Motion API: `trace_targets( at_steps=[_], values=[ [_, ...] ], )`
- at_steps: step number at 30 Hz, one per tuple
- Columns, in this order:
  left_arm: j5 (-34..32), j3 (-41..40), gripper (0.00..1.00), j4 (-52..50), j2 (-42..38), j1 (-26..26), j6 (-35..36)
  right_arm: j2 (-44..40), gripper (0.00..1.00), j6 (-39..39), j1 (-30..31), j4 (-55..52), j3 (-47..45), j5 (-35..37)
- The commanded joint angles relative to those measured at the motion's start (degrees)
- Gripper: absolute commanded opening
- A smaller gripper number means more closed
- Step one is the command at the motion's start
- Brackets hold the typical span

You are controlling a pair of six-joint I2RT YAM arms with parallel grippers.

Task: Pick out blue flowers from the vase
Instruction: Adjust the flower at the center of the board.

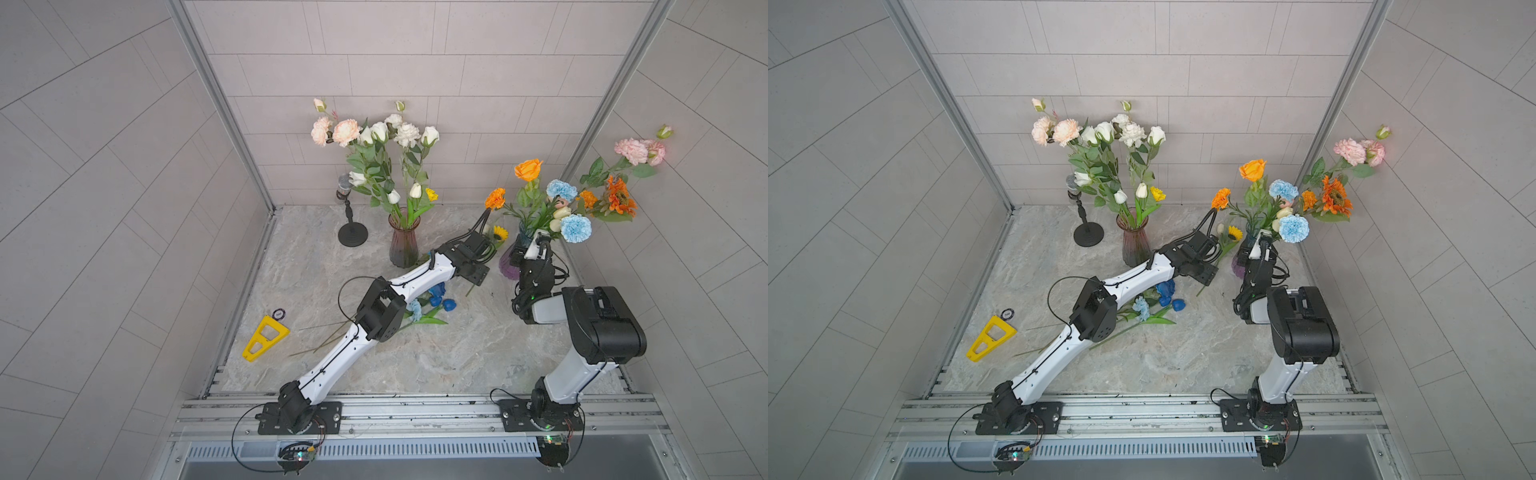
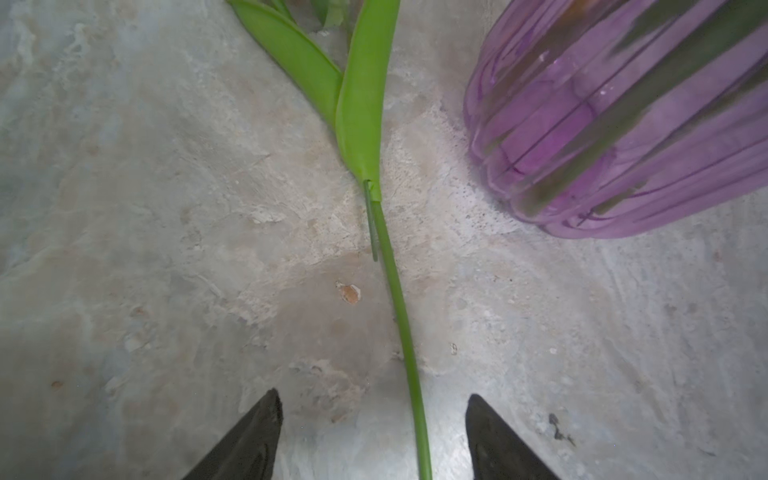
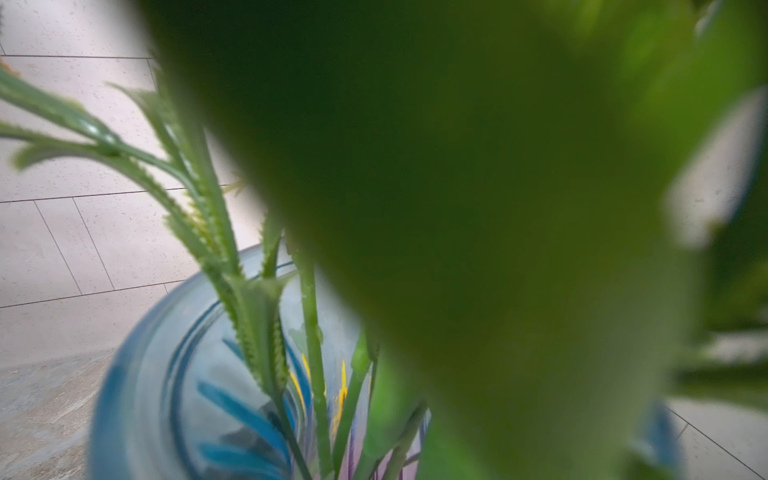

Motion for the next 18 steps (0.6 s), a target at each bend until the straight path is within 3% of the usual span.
trace_targets(
  at_steps=[1,13,18],
  values=[
    [-1.12,1.97,0.73,1.69,1.22,-0.28,0.98,-1.89,0.65,0.57,-0.10,4.50,-0.21,-0.47],
    [-1.88,1.74,0.64,-4.65,2.26,-2.30,3.85,-1.50,0.65,1.10,-0.16,4.50,0.04,-0.29],
    [-1.42,1.06,0.50,-6.29,2.57,-3.04,3.36,-1.73,0.65,1.33,-0.13,4.50,-0.04,-0.14]
  ],
)
